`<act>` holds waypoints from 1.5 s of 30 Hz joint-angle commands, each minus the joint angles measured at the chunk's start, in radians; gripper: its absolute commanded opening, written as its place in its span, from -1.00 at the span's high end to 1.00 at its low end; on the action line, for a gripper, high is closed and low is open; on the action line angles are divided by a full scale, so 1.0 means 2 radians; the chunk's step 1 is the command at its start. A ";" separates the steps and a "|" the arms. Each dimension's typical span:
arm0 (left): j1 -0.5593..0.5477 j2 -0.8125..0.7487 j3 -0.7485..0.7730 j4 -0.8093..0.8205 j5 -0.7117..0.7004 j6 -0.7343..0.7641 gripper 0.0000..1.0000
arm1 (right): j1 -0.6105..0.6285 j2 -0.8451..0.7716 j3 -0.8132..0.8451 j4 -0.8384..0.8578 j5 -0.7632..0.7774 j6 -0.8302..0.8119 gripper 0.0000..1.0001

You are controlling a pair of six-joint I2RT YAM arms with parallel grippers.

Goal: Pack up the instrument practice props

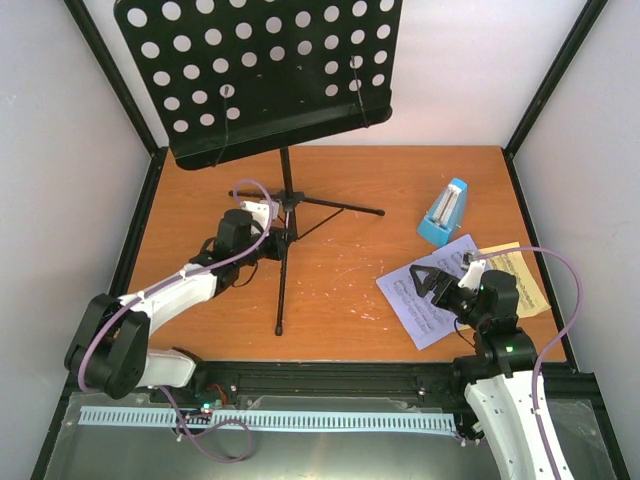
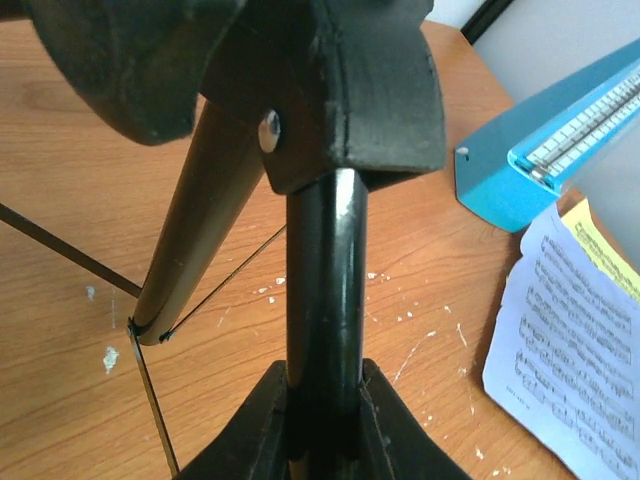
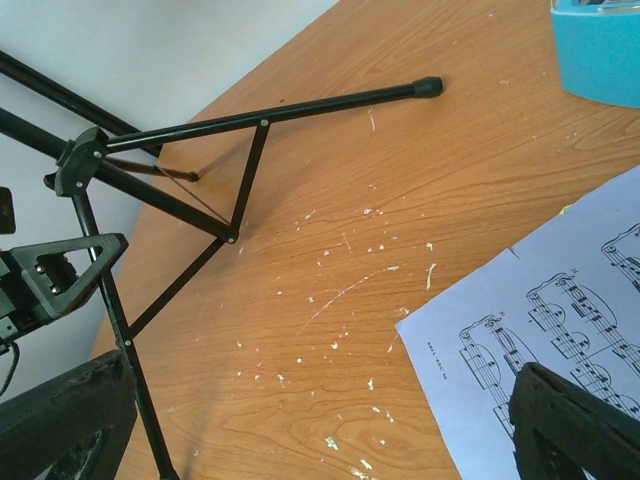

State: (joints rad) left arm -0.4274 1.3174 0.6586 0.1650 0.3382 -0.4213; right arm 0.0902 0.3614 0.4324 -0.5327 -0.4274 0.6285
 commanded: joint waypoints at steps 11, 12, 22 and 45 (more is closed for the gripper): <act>-0.161 0.093 0.107 0.043 -0.165 -0.179 0.89 | -0.002 -0.029 0.009 -0.033 0.031 -0.001 -1.00; -0.164 0.095 0.108 0.047 -0.162 -0.183 0.78 | -0.002 -0.030 0.009 -0.034 0.032 -0.001 -1.00; -0.171 -0.022 0.048 0.043 -0.183 -0.105 -0.84 | -0.002 -0.025 0.013 -0.019 0.017 -0.003 -1.00; 0.004 -0.042 -0.022 0.212 0.107 0.138 -0.65 | -0.002 -0.049 0.020 -0.020 0.012 -0.013 -1.00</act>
State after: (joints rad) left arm -0.4320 1.1439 0.5201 0.4793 0.4229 -0.1848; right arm 0.0902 0.2817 0.4438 -0.5720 -0.4034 0.6167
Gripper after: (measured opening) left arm 0.859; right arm 0.999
